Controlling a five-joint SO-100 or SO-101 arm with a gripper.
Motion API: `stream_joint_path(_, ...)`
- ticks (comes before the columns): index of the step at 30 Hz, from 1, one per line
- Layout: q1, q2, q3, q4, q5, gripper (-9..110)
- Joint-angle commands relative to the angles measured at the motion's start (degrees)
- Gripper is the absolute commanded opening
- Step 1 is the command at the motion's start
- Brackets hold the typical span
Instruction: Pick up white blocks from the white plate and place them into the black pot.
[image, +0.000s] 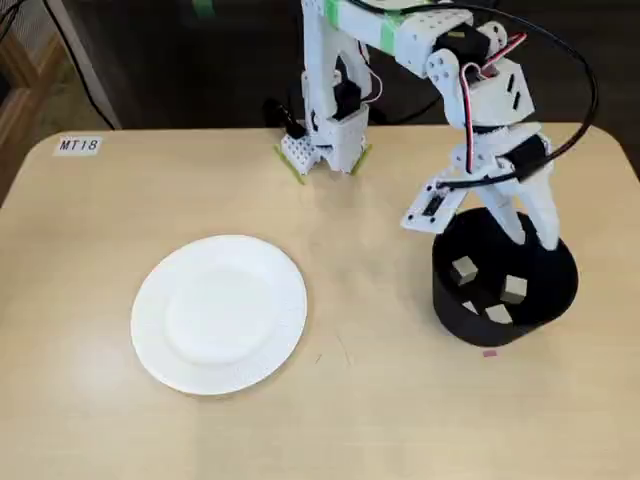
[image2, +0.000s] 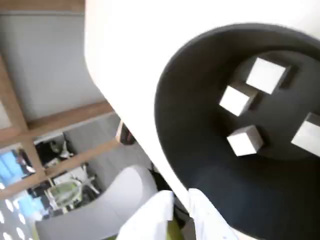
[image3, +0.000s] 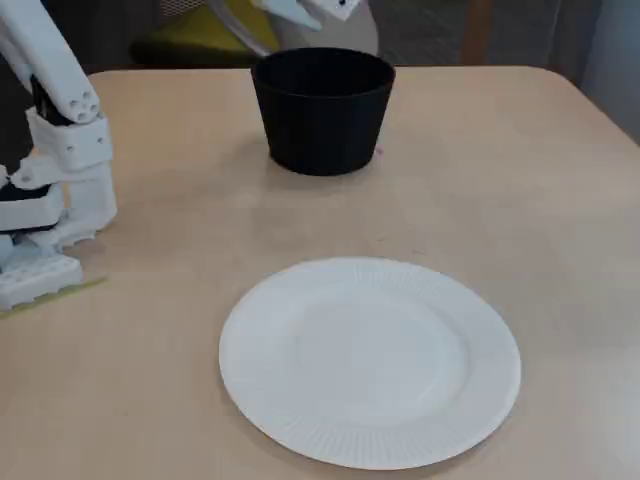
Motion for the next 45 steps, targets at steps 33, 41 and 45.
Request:
stream_joint_path(33, 26.63, 72.42, 73.30, -3.25, -7.38, -2)
stream_joint_path(41, 28.21, 72.42, 73.39, -3.34, -5.36, -2)
stream_joint_path(45, 28.48, 72.42, 73.56, -3.87, -5.45, -2)
